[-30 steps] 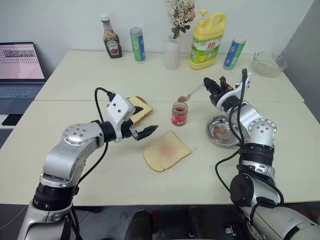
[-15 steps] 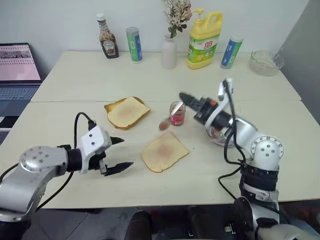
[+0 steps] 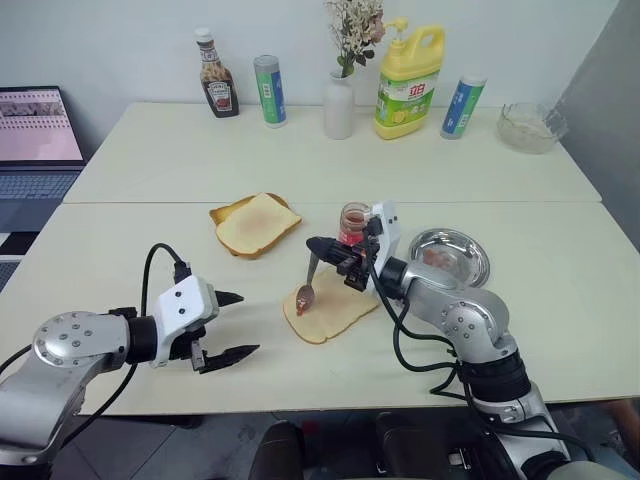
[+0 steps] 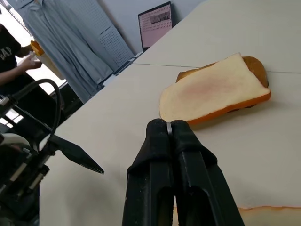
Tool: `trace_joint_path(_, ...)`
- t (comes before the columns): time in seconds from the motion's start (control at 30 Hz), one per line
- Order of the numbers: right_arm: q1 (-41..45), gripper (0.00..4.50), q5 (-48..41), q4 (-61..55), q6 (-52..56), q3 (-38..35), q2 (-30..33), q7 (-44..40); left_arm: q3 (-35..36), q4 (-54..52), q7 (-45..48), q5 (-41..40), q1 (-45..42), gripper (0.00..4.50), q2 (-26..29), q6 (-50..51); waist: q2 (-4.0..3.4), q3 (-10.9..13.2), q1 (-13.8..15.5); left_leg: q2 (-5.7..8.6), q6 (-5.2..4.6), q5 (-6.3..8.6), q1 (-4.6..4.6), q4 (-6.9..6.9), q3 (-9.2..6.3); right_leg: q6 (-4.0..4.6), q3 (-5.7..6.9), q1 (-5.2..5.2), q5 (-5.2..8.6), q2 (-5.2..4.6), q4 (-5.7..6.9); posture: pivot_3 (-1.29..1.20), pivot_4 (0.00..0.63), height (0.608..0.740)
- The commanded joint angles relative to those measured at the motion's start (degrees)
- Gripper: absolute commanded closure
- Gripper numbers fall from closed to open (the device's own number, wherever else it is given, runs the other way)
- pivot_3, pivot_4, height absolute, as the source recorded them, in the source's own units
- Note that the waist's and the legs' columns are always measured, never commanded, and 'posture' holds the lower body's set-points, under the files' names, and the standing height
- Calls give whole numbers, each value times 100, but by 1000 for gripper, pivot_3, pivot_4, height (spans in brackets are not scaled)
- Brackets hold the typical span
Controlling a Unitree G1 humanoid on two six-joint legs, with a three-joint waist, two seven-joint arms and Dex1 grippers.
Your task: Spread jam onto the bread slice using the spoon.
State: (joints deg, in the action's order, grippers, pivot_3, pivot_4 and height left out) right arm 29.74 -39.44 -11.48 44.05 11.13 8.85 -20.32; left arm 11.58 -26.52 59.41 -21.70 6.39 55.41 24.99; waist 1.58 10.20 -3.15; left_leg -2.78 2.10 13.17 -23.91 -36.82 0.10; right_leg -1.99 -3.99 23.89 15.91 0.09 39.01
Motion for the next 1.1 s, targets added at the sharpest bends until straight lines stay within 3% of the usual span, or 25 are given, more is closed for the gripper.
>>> trace_joint_path(0.03,80,4464,246,-312,-280,107,89,-327,-7,-157,-3,20,-47,0,1,-133,0,0,-2,-1,0,0,0,0,-1,0,1,0,0,0,0,0,150,740)
trace_joint_path(0.43,-14,4464,1518,-757,-1283,790,661,-1169,-307,9,-18,117,-290,0,-76,-282,1,0,0,-1,0,0,0,-2,-2,0,1,0,0,3,3,0,150,740)
trace_joint_path(0.7,-81,4464,1774,-1072,-1487,621,1021,-1490,-314,99,16,169,-277,0,-80,-389,2,0,6,-1,0,0,1,-4,-3,0,2,0,0,3,5,0,150,740)
trace_joint_path(1.0,-187,4464,1135,-1377,-822,-180,1090,-1369,-323,141,15,278,-196,0,-84,-570,3,-1,20,-1,0,0,1,-6,-5,1,2,-4,0,3,5,0,150,740)
trace_joint_path(1.1,-219,4464,-46,-1175,259,-1178,508,-514,-280,171,10,303,-170,0,-89,-625,3,-1,23,-2,0,0,2,-6,-5,1,2,-5,-1,3,7,0,150,740)
